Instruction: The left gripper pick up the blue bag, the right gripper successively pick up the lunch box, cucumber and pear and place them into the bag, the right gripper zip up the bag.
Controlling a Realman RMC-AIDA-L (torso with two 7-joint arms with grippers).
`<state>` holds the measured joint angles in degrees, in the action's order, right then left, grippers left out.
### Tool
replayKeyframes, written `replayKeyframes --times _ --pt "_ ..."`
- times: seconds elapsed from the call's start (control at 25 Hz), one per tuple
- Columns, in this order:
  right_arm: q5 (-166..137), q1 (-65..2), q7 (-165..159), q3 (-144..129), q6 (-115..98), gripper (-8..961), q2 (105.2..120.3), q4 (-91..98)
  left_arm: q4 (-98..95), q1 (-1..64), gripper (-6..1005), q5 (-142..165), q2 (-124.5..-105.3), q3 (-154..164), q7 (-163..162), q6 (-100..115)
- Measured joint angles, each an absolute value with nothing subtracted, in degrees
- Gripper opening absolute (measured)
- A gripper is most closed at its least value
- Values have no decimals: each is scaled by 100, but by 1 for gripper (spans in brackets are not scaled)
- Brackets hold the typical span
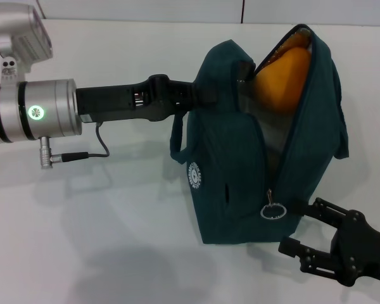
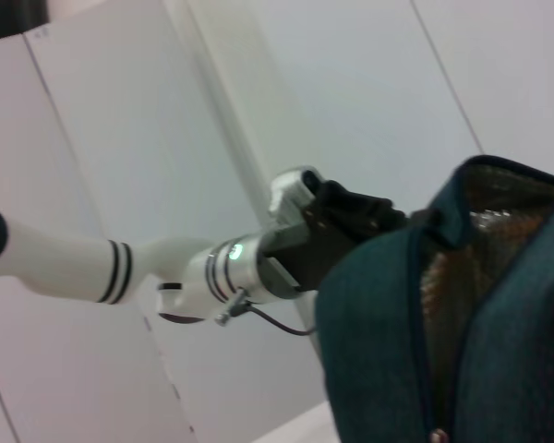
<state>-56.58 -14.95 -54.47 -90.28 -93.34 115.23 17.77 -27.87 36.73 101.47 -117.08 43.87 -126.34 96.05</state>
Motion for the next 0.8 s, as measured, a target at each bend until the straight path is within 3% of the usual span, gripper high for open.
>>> replayKeyframes --times 0.4,0.8 --pt "-5635 -1663 -5500 -9103 -9006 859 11543 1771 -2786 3674 39 10145 -11732 4412 -12632 9608" --pt "-5658 -1839 -5521 -9265 -8899 860 11567 1749 -2783 3681 39 10123 -11766 4412 -12634 9676"
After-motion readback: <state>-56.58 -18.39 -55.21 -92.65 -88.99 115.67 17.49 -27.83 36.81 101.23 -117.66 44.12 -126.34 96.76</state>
